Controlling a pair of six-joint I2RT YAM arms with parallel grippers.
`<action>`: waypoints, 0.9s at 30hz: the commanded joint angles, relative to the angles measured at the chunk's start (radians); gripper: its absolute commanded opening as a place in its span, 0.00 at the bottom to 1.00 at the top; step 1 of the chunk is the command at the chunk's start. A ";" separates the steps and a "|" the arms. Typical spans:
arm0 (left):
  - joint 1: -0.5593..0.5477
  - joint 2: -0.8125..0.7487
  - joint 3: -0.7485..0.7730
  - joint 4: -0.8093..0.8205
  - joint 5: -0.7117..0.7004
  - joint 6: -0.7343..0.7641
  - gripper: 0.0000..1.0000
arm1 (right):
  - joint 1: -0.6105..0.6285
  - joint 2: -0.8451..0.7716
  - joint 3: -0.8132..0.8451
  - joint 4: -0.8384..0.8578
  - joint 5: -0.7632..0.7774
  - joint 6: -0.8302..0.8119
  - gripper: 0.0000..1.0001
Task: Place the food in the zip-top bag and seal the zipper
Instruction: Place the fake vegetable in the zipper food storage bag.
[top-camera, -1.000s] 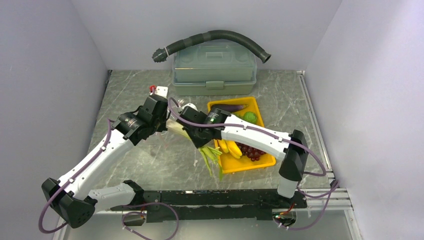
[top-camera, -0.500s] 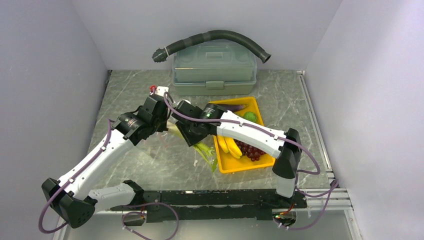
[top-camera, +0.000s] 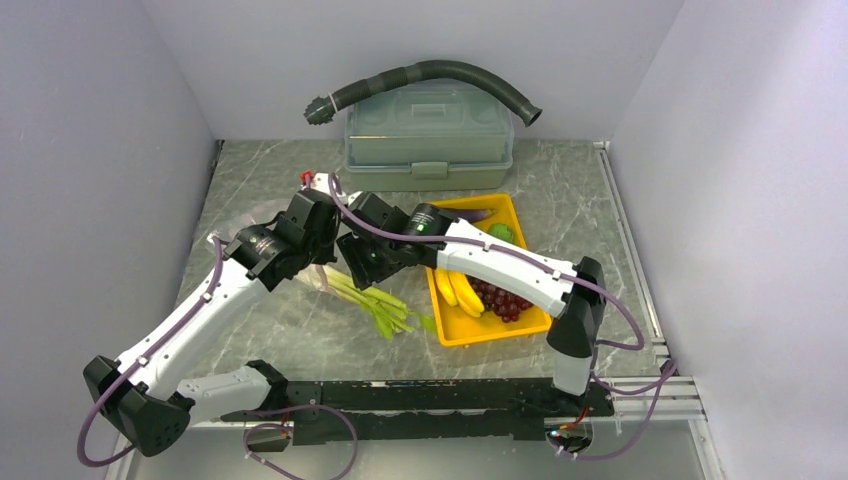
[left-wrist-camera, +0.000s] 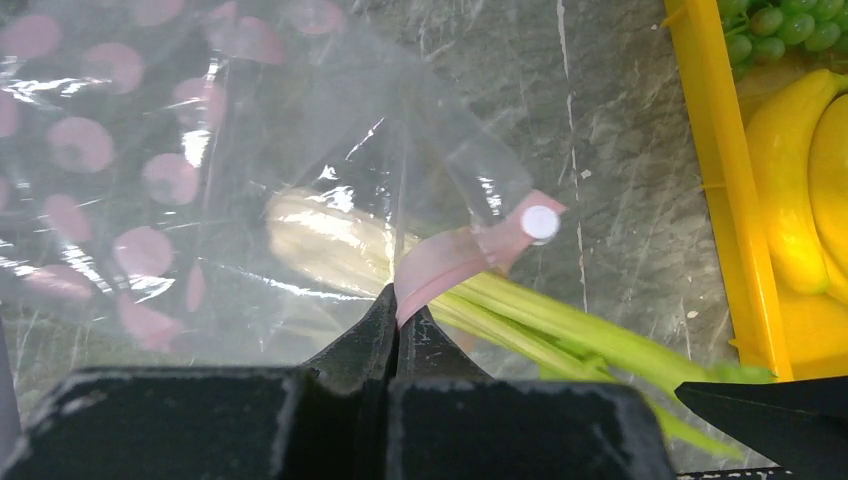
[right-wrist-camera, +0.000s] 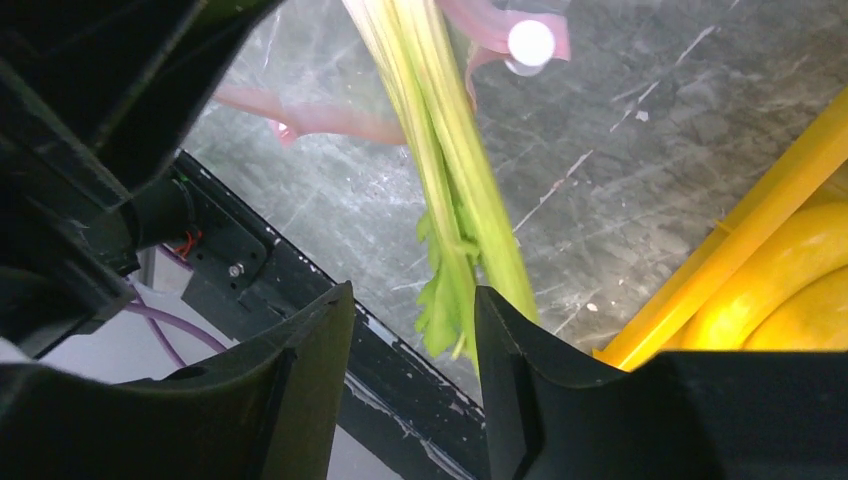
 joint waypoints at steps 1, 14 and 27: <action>-0.003 -0.018 0.000 0.027 0.012 -0.012 0.00 | -0.001 -0.089 -0.026 0.087 0.011 0.022 0.52; -0.002 -0.007 0.003 0.024 0.009 -0.006 0.00 | -0.002 -0.326 -0.367 0.255 0.083 -0.035 0.69; -0.002 -0.015 -0.009 0.049 0.064 0.026 0.00 | -0.008 -0.626 -0.775 0.626 0.075 -0.122 0.89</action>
